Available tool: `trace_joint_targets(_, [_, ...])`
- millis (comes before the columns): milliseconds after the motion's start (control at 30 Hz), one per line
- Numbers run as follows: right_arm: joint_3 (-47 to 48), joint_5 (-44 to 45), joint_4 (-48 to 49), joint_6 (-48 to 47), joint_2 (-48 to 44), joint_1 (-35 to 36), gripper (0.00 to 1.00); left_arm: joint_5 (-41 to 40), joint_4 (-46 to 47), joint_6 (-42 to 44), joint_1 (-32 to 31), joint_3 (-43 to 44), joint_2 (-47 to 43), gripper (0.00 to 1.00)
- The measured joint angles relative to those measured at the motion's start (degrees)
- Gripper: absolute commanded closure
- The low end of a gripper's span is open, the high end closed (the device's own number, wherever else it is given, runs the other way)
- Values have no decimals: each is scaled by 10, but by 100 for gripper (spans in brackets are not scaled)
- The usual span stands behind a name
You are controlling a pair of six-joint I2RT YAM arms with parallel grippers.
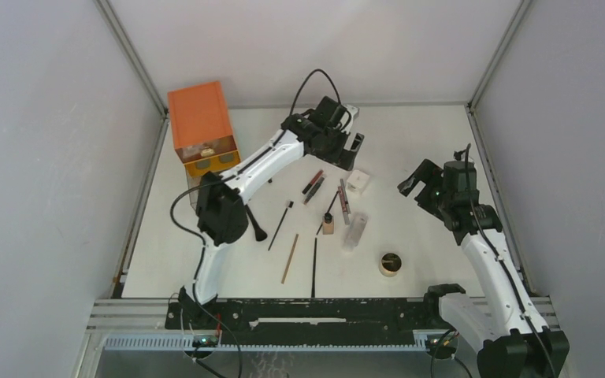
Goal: Organize the makeup
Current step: Pick up the makeup from the center of the board.
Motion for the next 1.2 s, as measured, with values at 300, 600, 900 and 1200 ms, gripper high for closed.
trace_joint_targets(300, [-8,-5,-17,-2,-10,-6,0,15,14,16,-12,19,87,0])
trace_joint_targets(600, [-9,-15,-18,-3,-5,-6,0,55,40,1,-25,52,140,0])
trace_joint_targets(900, [-10,-17,-19,-5,2,-6,0,74,50,-27,-27,79,201,20])
trace_joint_targets(1200, [-10,-18,-18,-5,2,-6,0,44,53,-29,-41,85,197,63])
